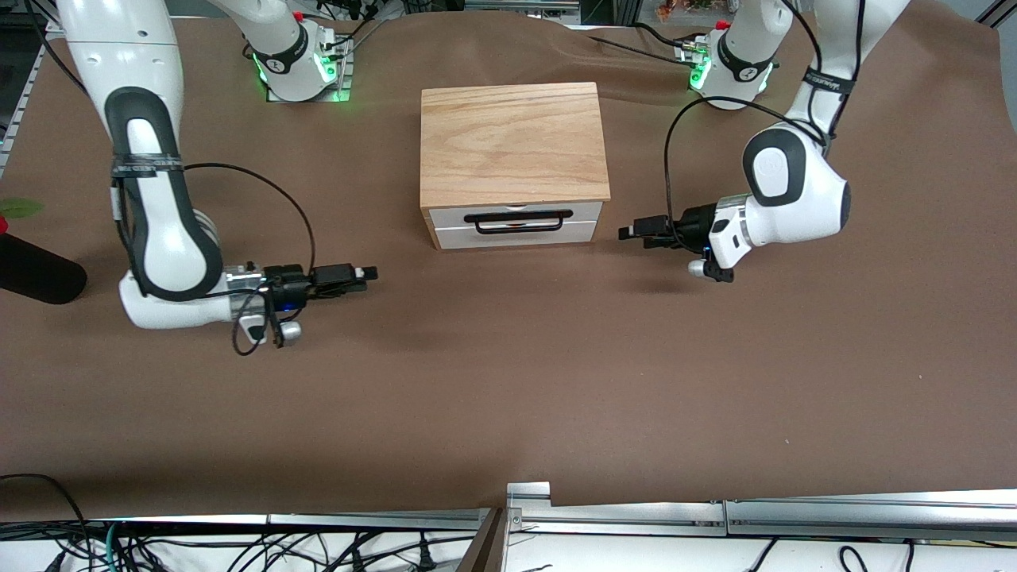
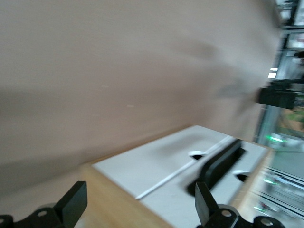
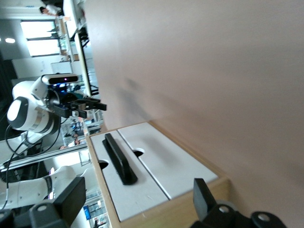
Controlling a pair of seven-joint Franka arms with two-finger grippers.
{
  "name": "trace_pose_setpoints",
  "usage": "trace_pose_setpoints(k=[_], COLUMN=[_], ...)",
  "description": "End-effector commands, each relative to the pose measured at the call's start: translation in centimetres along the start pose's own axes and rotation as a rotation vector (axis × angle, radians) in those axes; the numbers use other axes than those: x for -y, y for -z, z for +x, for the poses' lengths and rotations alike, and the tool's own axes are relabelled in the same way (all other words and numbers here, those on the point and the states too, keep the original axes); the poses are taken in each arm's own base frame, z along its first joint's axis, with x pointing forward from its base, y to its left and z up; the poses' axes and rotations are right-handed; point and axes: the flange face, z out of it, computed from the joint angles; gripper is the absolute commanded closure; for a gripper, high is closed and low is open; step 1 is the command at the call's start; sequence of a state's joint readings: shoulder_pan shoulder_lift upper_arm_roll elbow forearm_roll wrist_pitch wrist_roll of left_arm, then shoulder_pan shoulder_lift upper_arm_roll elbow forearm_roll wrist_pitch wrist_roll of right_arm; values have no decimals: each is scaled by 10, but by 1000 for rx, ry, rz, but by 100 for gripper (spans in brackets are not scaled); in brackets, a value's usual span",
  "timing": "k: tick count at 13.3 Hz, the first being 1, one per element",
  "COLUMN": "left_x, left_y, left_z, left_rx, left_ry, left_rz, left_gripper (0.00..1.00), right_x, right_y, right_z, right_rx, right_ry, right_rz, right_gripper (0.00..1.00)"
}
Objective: Pull top drawer with both arms simultaneously
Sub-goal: 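Grasp the black handle ends with the left and right grippers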
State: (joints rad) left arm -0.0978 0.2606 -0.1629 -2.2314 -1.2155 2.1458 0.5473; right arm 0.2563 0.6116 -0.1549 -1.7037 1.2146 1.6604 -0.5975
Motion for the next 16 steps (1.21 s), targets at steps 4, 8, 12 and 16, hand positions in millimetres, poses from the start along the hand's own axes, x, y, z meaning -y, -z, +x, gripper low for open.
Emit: trace_pose_setpoints(k=[4,8,12,16], left_x=[22,32,14,23], left_y=[-49,-79,-114,-129], left_z=[1,1,-10,-17], left_rx=[5,-56,-75,-61], left_ry=[-91,-132,-126,-140], left_rz=[-402,-537,-604,-597], left_gripper=[0,8,26,30], right_x=[-11,-23,-22,-23], right_y=[-64,-107,-138,-173], right_z=[-13,-30,-36,-49], right_rx=[-17,-18,-9,-17], right_ry=[122,165,191,223], right_rz=[195,319,352,392], right_gripper=[0,0,0,0])
